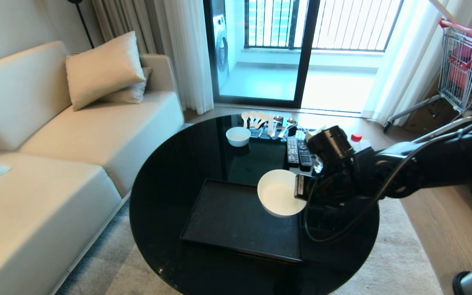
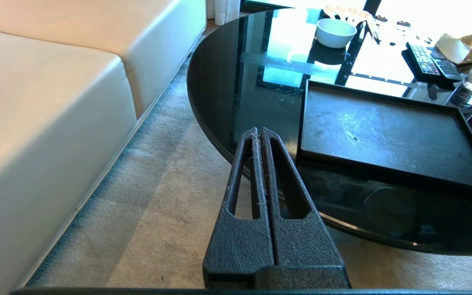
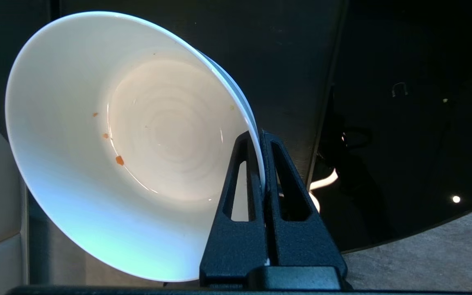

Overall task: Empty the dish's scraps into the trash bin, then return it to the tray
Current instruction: Put the bowl back to the table

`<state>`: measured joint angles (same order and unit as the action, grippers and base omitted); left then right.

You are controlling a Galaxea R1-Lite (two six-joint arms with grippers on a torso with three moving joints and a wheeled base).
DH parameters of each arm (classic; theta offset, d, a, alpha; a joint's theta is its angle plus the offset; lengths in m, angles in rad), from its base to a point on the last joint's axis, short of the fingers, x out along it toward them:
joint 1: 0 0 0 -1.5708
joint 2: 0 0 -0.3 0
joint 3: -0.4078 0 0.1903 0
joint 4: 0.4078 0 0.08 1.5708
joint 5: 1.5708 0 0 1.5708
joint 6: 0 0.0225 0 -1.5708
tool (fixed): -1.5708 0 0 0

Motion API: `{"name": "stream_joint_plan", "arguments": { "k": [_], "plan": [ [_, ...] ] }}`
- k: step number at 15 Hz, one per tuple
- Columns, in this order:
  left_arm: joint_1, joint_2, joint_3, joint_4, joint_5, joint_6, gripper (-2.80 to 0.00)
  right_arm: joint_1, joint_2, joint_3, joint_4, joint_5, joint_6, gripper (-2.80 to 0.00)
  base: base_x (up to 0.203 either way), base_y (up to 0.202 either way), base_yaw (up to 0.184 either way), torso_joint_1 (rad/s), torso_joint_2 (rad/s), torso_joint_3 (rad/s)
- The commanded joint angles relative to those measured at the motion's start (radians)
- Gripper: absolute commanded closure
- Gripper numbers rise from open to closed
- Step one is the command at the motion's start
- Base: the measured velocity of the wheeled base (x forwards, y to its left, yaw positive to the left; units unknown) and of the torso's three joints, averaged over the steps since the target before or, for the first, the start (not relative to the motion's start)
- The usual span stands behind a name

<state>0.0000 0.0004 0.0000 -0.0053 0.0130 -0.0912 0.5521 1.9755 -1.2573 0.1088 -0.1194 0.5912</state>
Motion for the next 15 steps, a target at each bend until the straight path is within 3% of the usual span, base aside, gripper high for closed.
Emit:
{"name": "stream_joint_plan", "arguments": {
  "k": [1,7,15],
  "plan": [
    [0.0,0.0,0.0,-0.001,0.001,-0.001,0.0,0.018,0.146,-0.067,0.012,-0.018,0.041,0.0,0.0,0.0,0.0,0.0,0.0,0.0],
    [0.0,0.0,0.0,-0.001,0.001,-0.001,0.0,0.02,0.279,-0.148,0.002,-0.034,0.116,0.0,0.0,0.0,0.0,0.0,0.0,0.0],
    [0.0,0.0,0.0,-0.001,0.001,-0.001,0.0,0.02,0.386,-0.205,-0.078,-0.064,0.139,0.0,0.0,0.0,0.0,0.0,0.0,0.0]
  ]
}}
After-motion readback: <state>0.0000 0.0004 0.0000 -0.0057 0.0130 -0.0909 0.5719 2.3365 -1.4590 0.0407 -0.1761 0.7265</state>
